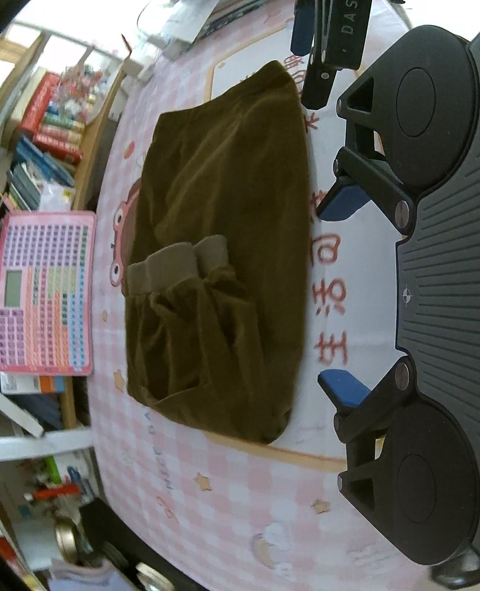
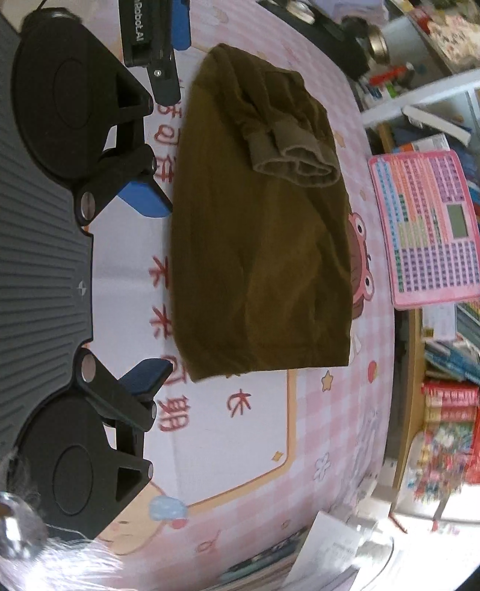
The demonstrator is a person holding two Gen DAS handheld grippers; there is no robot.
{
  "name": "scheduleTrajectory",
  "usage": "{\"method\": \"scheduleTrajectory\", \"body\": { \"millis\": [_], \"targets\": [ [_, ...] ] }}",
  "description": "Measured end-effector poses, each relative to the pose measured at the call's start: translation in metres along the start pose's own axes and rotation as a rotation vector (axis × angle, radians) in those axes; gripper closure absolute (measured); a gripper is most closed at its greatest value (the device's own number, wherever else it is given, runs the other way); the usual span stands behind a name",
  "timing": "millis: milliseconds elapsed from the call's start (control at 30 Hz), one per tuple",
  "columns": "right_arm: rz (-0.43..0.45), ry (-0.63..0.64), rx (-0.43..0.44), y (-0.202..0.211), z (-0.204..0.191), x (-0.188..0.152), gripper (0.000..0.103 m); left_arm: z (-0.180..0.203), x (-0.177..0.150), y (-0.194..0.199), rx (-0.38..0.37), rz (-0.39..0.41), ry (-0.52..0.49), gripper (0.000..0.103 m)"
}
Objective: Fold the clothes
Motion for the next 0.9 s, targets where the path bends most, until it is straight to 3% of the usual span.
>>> {"method": "scheduleTrajectory", "body": {
  "millis": [167, 300, 433, 500, 733, 833, 900],
  "targets": [
    [-0.012, -0.007, 0.121, 0.006, 0.04, 0.008, 0.022, 0.032, -0.006, 0.01, 0.034, 0.025, 0.038, 0.013],
    [-0.025, -0.129, 0.248, 0.007, 0.077, 0.017, 0.025, 0.048, -0.007, 0.022, 0.084, 0.075, 0.032, 0.013],
    [-0.066, -0.285, 0.375, -0.002, 0.101, 0.024, 0.046, 0.056, -0.003, 0.031, 0.122, 0.104, 0.035, 0.013],
    [-0.082, -0.335, 0.421, -0.006, 0.108, 0.027, 0.051, 0.059, -0.001, 0.034, 0.117, 0.105, 0.044, 0.013],
    [-0.121, -0.413, 0.477, -0.023, 0.12, 0.036, 0.062, 0.068, 0.002, 0.041, 0.109, 0.144, 0.019, 0.013],
    [-0.119, -0.451, 0.48, -0.027, 0.126, 0.037, 0.065, 0.075, 0.003, 0.043, 0.134, 0.172, -0.047, 0.013],
    [-0.106, -0.47, 0.472, -0.028, 0.13, 0.039, 0.073, 0.081, 0.003, 0.042, 0.149, 0.164, -0.105, 0.013]
  ]
}}
Point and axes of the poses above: each gripper's, at about its wrist camera, not at the fingertips, and y roughly against the way its jaws point, z to its right, x to its top, the point moved 2 cm from there along -y, roughly the way its jaws point, and after that the axes turned 11 degrees about x, right-handed, at the moved point
